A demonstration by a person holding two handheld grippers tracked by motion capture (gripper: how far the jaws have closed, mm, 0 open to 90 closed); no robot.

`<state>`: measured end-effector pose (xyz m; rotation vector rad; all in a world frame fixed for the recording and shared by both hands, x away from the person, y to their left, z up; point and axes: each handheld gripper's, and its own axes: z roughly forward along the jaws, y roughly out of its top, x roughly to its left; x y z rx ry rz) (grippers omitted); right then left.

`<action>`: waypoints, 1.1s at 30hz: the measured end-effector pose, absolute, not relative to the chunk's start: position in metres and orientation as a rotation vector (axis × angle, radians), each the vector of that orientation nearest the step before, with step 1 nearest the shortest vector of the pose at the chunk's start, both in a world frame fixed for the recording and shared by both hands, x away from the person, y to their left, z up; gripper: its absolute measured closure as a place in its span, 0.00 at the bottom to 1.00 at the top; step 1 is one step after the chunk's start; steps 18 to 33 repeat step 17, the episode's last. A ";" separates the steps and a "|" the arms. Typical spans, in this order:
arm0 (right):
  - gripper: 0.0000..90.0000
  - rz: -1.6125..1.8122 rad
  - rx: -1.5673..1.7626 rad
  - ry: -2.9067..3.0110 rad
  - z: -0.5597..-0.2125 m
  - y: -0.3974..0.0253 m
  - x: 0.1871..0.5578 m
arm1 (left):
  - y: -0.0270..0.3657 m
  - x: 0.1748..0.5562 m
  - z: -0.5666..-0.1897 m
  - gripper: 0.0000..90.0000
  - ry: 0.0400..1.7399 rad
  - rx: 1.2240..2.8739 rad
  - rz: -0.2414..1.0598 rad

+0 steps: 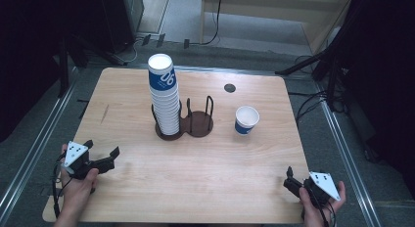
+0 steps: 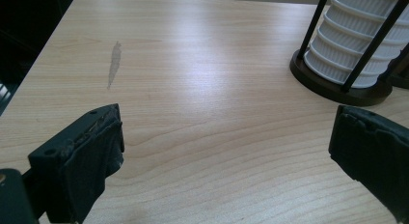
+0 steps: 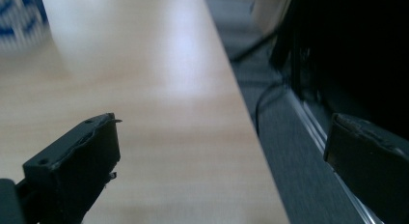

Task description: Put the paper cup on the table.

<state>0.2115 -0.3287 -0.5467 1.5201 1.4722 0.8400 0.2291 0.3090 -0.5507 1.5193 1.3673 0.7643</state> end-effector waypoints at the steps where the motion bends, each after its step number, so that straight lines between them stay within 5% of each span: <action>1: 0.00 0.800 1.532 1.492 -0.547 -0.327 0.213 | 0.309 0.229 -0.551 0.00 1.367 1.520 0.764; 33: 0.00 0.917 1.476 1.436 -0.546 -0.326 0.208 | 0.307 0.230 -0.551 0.00 1.366 1.532 0.765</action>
